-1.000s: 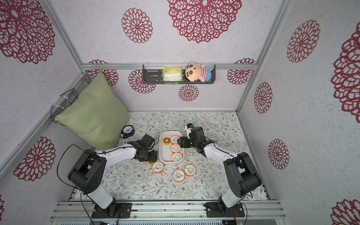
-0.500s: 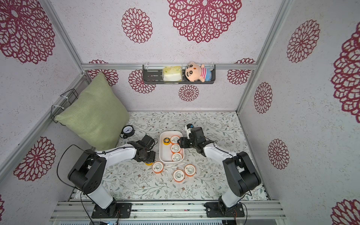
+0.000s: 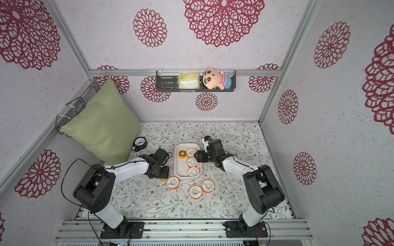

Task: Put the sealing tape into the storage box
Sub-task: Pick up the sealing tape at the center of the board.

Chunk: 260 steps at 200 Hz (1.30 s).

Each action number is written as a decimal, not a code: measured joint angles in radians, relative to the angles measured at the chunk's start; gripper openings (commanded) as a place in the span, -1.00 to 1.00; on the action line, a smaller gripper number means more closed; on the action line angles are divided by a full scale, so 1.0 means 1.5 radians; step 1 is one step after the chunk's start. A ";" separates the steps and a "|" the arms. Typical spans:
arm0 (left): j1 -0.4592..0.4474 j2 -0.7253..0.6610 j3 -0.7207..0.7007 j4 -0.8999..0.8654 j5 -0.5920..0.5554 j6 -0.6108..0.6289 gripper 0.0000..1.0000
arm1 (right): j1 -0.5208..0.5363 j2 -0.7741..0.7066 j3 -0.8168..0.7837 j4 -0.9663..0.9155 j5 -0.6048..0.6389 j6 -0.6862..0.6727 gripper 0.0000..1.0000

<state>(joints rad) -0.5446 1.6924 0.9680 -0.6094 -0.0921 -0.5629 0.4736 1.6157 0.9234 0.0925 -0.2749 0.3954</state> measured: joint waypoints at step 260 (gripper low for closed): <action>-0.022 -0.040 0.222 -0.062 0.026 0.016 0.08 | 0.000 0.049 0.032 -0.062 0.028 0.011 -0.55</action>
<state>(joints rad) -0.5770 1.6318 1.3006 -0.7025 -0.0536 -0.5396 0.4736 1.6894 0.9707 0.0002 -0.2329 0.4122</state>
